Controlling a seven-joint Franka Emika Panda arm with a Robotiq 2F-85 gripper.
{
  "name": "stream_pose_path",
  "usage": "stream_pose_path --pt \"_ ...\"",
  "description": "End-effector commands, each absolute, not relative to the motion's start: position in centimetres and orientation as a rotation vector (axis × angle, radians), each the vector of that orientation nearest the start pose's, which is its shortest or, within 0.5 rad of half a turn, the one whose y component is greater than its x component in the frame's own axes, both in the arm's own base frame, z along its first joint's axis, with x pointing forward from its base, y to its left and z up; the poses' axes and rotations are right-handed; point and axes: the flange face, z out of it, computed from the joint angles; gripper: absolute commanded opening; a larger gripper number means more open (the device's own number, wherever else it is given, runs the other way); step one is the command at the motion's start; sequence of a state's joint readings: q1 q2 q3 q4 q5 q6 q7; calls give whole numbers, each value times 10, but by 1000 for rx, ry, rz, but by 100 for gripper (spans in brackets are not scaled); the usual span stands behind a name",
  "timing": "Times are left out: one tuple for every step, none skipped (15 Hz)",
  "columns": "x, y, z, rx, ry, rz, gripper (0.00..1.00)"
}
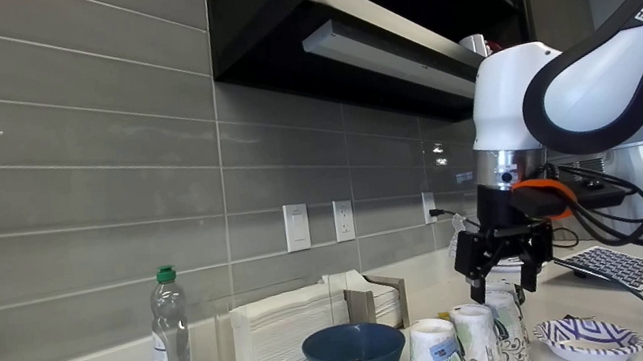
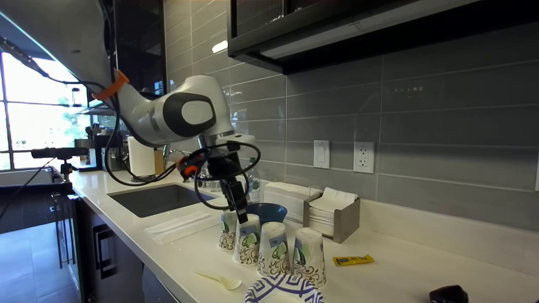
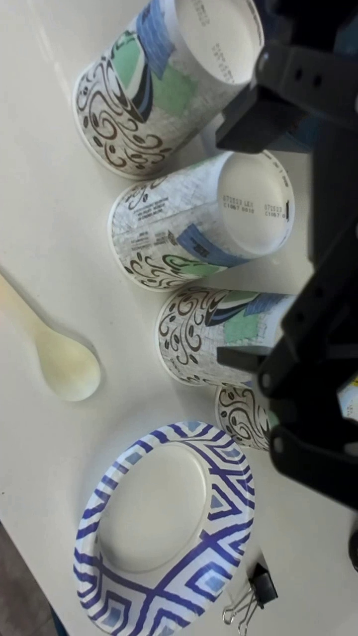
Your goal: Stack the cups
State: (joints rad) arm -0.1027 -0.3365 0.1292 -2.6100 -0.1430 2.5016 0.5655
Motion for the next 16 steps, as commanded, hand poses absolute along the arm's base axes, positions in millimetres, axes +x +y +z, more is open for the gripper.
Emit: stream_pose_path --pt "429 4 389 -3094 725 -445 100" --pt "430 3 388 -3092 726 -445 100" --pt "430 3 388 -3091 728 -446 100" --pt "431 2 388 -3090 729 -447 98" --pt "431 2 388 -3089 728 -446 94" --pt "431 1 387 -3088 727 -445 95" --pt "432 1 386 -3086 724 -443 96" --pt "432 1 386 -3086 721 -441 98" --pt "433 1 385 -3085 721 -440 99" --pt "433 1 384 -3084 721 -440 99" --pt "433 0 383 -3083 722 -440 100" --pt "434 -1 383 -3079 727 -444 100" --pt "434 -3 382 -3074 734 -451 100" --pt "435 -5 381 -3068 740 -453 100" --pt "436 -7 380 -3062 753 -455 100" --pt "438 -9 379 -3059 755 -456 100"
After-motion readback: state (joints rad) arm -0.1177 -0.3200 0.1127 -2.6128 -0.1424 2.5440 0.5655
